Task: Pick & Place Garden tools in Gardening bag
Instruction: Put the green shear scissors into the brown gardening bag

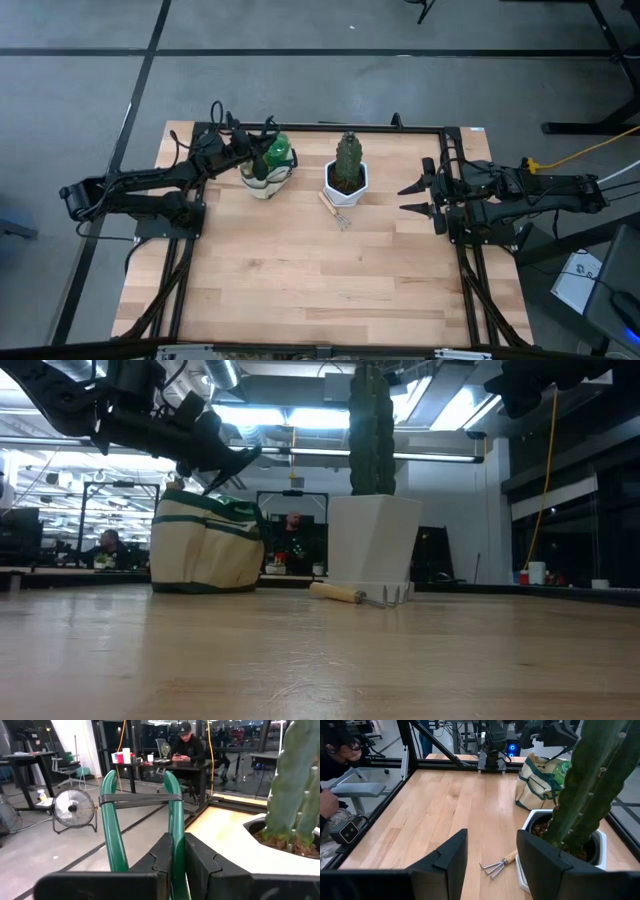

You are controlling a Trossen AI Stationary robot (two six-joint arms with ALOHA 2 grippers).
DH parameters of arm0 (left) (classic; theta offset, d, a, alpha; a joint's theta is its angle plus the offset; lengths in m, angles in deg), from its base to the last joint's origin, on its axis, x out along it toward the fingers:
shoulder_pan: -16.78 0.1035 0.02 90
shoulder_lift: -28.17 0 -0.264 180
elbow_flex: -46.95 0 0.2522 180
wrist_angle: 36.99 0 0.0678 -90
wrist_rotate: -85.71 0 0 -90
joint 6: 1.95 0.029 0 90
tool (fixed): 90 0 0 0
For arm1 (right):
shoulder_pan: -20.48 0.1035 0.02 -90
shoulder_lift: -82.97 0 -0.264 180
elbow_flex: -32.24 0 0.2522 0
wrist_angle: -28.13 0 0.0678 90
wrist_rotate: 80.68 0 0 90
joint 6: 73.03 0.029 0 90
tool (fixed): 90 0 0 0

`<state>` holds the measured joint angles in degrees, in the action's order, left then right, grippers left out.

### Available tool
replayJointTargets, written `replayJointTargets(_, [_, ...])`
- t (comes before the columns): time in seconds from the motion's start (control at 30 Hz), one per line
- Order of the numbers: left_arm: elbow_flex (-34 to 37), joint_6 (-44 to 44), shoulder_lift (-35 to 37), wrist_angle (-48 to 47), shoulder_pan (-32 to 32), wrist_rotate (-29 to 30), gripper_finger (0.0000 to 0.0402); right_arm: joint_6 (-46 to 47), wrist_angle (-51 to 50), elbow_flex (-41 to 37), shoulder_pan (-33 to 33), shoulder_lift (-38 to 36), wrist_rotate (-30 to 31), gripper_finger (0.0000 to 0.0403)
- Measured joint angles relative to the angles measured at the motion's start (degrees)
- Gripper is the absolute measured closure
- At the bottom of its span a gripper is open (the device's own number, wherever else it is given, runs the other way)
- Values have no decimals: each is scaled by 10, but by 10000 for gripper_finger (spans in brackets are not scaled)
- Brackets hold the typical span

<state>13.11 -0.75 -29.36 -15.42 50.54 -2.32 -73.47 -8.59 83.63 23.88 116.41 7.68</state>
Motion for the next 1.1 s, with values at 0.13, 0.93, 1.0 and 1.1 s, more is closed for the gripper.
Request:
replayJointTargets(0.13, [0, 34, 1, 0, 0, -9, 375, 0, 0, 0, 0, 0, 0, 231])
replayJointTargets(0.93, [109, 40, 121, 71, 0, -27, 377, 0, 0, 0, 0, 0, 0, 231])
replayJointTargets(1.0, [109, 40, 128, 69, 0, -33, 377, 0, 0, 0, 0, 0, 0, 231])
replayJointTargets(1.1, [109, 37, 130, 69, 0, -51, 377, 0, 0, 0, 0, 0, 0, 231])
